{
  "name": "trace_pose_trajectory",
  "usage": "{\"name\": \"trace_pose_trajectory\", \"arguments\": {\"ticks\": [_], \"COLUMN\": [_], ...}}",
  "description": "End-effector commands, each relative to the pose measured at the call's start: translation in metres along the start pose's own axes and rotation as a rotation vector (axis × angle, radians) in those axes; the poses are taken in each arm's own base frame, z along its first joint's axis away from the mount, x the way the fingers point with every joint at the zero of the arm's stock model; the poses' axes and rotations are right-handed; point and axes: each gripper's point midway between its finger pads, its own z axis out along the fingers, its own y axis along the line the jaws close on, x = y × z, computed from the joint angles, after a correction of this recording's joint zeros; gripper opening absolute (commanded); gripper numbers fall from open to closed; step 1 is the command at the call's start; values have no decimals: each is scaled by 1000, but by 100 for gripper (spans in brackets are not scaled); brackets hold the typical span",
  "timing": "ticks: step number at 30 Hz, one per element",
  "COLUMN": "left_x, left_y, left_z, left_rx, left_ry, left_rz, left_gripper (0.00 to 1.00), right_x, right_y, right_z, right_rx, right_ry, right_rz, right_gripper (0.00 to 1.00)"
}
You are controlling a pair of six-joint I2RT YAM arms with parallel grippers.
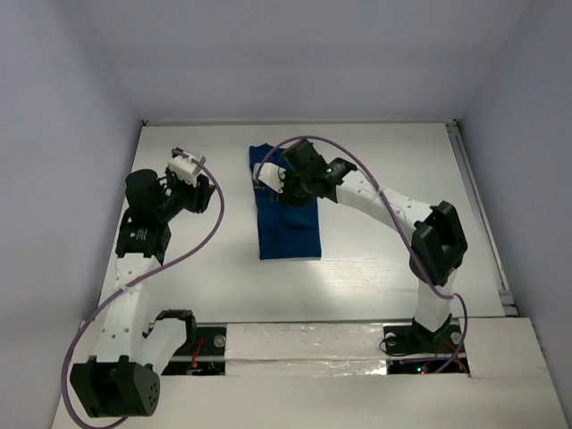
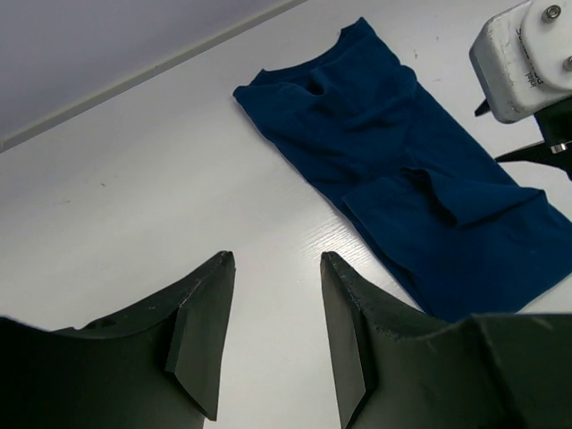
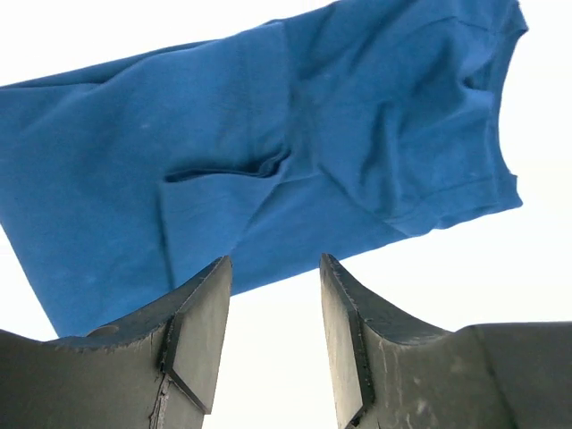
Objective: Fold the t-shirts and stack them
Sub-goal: Fold the folded rectangular tshirt in 1/3 of the way
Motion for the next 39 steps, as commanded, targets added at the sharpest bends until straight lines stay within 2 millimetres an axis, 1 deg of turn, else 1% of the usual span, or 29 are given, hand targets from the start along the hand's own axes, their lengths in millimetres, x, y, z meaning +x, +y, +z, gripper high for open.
{"name": "trace_pose_trajectory", "arguments": {"ticks": [1,5,7,10,20,28,32,36,37,39], "left_x": [-20,-18,-18,-18,-13,-13,-13,-13,-14,-13], "left_y": [-1,-1,-1,-1,0,0,0,0,1,1], "left_z": [-7,-7,-6,-6,-3,-2,-2,-2,-1,-1], "left_rx": [3,3,2,3,5,6,4,4,4,6], "left_ry": [-61,-58,-56,-56,-42,-45,-44,-44,-45,-44], "left_rz": [15,13,12,12,6,9,10,10,11,12], "left_gripper": [41,41,41,41,41,41,41,41,41,41], "right_x": [17,31,38,45,44,46,48,49,51,53], "right_y": [30,43,48,53,56,65,65,65,64,61], "right_z": [8,21,30,37,41,52,57,61,62,64], "right_rx": [-117,-173,-187,-200,-220,-245,-246,-245,-240,-221], "right_ry": [37,86,106,126,118,128,136,140,146,157], "right_rz": [47,68,74,76,78,81,81,81,80,80], "right_gripper": [49,48,47,47,47,46,40,39,37,18]}}
